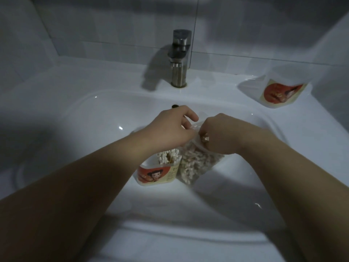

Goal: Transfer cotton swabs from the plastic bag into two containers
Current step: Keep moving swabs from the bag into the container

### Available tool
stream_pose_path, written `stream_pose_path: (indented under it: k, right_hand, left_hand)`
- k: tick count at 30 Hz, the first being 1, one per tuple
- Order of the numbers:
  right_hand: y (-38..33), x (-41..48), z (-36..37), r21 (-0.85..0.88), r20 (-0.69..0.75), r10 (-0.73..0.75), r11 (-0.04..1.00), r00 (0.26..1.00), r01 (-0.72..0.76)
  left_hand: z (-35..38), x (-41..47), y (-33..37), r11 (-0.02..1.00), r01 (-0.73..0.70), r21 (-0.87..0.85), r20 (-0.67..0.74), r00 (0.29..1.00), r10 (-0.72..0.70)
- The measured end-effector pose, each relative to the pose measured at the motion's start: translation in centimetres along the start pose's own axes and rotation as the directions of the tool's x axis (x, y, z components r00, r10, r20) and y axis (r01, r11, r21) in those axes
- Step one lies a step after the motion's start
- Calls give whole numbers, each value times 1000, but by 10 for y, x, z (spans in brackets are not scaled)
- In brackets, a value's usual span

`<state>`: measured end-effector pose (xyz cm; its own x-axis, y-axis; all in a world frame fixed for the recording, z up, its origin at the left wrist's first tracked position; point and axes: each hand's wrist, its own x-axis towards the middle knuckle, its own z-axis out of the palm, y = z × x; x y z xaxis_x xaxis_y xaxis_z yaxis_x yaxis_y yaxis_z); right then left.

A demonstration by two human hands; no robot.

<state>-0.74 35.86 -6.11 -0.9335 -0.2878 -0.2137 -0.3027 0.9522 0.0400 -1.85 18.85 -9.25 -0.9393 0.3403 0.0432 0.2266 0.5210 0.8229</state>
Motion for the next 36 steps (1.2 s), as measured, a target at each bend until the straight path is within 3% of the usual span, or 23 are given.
stream_pose_path:
  k: [7, 12, 15, 17, 19, 21, 29, 36]
  right_hand:
    - [3, 0, -8, 29, -192, -82, 996, 978, 90]
    - [10, 1, -9, 206, -281, -54, 972, 958, 115]
    - [12, 2, -8, 266, -313, -51, 954, 948, 139]
    - [12, 3, -7, 258, -318, -62, 954, 946, 150]
    - [10, 2, -8, 256, -302, -65, 955, 951, 147]
    - [9, 1, -9, 290, -291, -61, 945, 955, 149]
    - [16, 3, -9, 328, -327, -25, 934, 945, 138]
    - [26, 2, -13, 346, -390, 16, 929, 921, 130]
  left_hand:
    - [1, 1, 2, 1000, -2, 9, -96, 995, 2]
    - [-1, 4, -1, 995, 2, 100, -165, 986, 15]
    - [-3, 4, -1, 966, -93, 240, -164, 977, 135]
    - [-4, 3, 5, 925, -230, 302, -158, 945, 286]
    - [-3, 2, 12, 878, -367, 307, -154, 891, 427]
    - [0, 2, 16, 859, -411, 306, -139, 873, 467]
    - [-3, 8, 2, 903, -169, 394, -63, 976, 210]
    - [1, 11, -3, 928, -119, 354, -15, 991, 132]
